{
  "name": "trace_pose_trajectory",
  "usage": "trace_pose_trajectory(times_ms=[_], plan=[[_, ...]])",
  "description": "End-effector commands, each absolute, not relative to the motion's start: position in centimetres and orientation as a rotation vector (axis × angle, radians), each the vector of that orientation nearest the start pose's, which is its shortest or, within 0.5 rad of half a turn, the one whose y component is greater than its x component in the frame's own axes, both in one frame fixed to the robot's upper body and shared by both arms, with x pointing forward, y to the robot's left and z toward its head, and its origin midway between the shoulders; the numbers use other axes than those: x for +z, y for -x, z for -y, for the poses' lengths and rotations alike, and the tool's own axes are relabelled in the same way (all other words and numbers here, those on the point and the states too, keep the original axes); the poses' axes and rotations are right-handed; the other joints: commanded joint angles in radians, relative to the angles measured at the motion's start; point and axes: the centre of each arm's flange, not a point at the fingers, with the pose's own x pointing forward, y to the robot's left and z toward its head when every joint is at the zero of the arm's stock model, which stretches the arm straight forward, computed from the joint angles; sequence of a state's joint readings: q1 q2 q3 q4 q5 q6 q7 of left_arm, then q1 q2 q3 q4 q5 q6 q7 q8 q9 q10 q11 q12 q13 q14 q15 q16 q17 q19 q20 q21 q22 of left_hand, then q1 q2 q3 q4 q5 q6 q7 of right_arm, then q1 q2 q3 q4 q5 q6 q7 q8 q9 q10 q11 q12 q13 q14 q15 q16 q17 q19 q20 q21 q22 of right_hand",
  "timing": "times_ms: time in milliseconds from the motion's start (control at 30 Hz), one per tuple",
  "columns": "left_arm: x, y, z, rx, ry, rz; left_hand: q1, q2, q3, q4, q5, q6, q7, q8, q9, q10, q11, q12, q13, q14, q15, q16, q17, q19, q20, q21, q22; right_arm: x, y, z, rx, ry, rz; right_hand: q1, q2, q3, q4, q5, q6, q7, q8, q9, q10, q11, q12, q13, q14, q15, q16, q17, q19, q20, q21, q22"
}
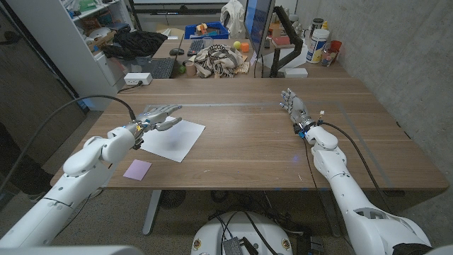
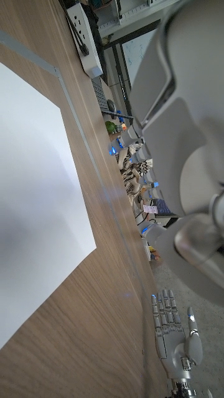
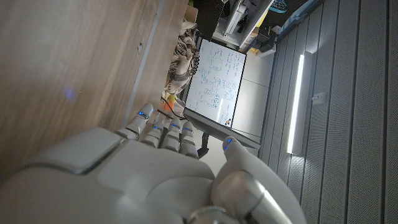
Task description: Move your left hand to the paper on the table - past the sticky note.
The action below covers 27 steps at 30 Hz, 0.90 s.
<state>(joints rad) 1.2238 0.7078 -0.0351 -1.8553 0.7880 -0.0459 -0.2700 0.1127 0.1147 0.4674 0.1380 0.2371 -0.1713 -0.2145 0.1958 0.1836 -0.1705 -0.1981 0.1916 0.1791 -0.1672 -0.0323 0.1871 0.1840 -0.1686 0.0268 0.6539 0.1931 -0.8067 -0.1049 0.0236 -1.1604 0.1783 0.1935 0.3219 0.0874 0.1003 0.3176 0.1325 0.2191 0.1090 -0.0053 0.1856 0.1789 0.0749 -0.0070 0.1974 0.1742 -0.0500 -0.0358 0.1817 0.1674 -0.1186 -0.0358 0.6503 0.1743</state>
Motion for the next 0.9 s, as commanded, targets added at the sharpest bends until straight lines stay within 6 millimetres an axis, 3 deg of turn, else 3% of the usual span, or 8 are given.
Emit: trace_pose_trajectory(times_ms=[33,900], plan=[[-2.2,-54.6,-35.6,0.062,-1.566,0.393,0.008,0.007,0.007,0.005,-0.004,-0.042,-0.008,-0.002,0.006,-0.05,-0.009,-0.002,0.004,-0.151,-0.062,0.002,0.003,-0.305,-0.007,0.0,0.003,-3.3,-68.0,25.8,0.26,-0.008,0.559,-0.013,0.04,0.001,0.006,0.005,0.005,-0.004,0.005,0.006,0.002,0.002,0.004,0.005,0.008,-0.003,0.001,0.004,0.003,-0.073,-0.005,0.006],[-3.2,-54.6,-35.8,0.051,-1.606,0.346,0.011,0.012,0.011,0.006,-0.004,-0.057,-0.008,-0.004,0.007,-0.048,-0.01,0.001,0.005,-0.14,-0.056,0.009,0.003,-0.303,-0.004,-0.001,0.004,-3.5,-68.0,25.5,0.265,-0.003,0.555,-0.014,0.038,0.003,0.007,0.007,0.005,-0.001,0.005,0.006,0.002,-0.004,0.004,0.005,0.01,-0.003,0.0,0.004,0.006,-0.074,-0.012,0.006]])
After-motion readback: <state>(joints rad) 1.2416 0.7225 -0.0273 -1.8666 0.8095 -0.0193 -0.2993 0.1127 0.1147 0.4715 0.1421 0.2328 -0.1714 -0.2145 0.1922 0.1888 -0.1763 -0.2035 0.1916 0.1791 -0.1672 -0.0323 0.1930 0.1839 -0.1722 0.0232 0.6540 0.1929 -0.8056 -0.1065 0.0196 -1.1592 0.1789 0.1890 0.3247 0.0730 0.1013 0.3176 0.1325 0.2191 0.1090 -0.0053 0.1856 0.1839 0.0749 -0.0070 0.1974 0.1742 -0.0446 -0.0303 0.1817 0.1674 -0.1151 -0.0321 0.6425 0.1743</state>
